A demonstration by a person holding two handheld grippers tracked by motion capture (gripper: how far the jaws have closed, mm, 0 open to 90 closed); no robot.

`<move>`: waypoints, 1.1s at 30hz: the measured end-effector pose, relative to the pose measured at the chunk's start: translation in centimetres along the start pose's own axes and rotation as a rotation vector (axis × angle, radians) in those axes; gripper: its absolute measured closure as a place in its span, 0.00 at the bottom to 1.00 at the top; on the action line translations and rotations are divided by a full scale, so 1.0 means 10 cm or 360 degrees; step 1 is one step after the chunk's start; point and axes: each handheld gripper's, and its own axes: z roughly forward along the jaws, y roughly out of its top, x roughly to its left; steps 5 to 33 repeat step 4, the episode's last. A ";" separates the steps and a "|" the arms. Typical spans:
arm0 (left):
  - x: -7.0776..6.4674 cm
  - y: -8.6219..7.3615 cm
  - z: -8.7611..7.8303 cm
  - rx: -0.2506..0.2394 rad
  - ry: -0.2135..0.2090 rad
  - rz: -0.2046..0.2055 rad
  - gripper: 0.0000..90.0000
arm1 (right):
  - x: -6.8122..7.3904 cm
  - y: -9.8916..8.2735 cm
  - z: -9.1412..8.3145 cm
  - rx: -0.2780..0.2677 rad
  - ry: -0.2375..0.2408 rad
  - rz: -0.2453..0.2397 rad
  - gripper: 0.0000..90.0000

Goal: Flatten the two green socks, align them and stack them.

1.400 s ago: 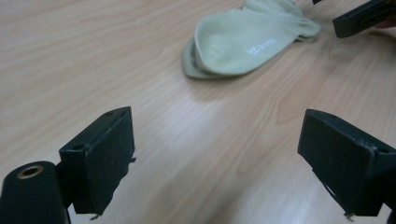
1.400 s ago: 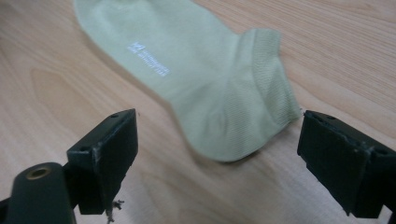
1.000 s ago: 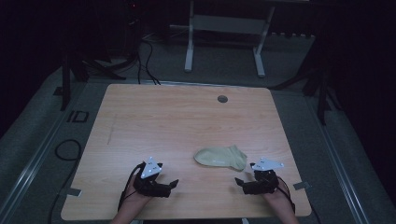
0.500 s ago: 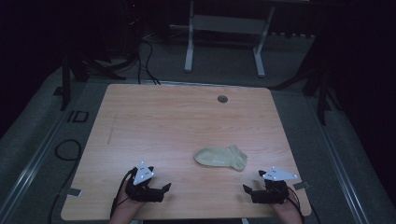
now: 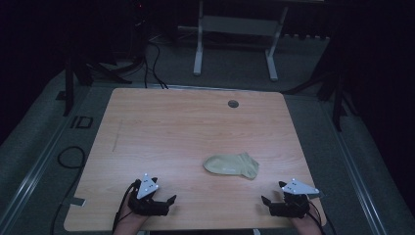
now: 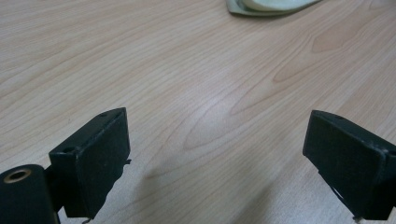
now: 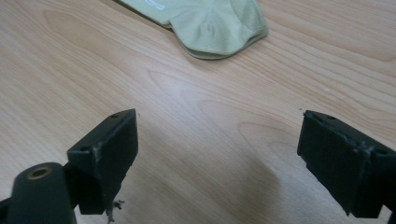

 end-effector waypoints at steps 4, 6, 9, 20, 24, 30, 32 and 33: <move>0.00 -0.01 0.00 0.0001 -0.0012 -0.0005 0.08 | 0.00 0.00 0.00 -0.0009 0.0005 0.0004 0.14; 0.00 -0.01 0.00 0.0001 -0.0012 -0.0005 0.08 | 0.00 0.00 0.00 -0.0009 0.0005 0.0004 0.14; 0.00 -0.01 0.00 0.0001 -0.0012 -0.0005 0.08 | 0.00 0.00 0.00 -0.0009 0.0005 0.0004 0.14; 0.00 -0.01 0.00 0.0001 -0.0012 -0.0005 0.08 | 0.00 0.00 0.00 -0.0009 0.0005 0.0004 0.14; 0.00 -0.01 0.00 0.0001 -0.0012 -0.0005 0.08 | 0.00 0.00 0.00 -0.0009 0.0005 0.0004 0.14; 0.00 -0.01 0.00 0.0001 -0.0012 -0.0005 0.08 | 0.00 0.00 0.00 -0.0009 0.0005 0.0004 0.14; 0.00 -0.01 0.00 0.0001 -0.0012 -0.0005 0.08 | 0.00 0.00 0.00 -0.0009 0.0005 0.0004 0.14; 0.00 -0.01 0.00 0.0001 -0.0012 -0.0005 0.08 | 0.00 0.00 0.00 -0.0009 0.0005 0.0004 0.14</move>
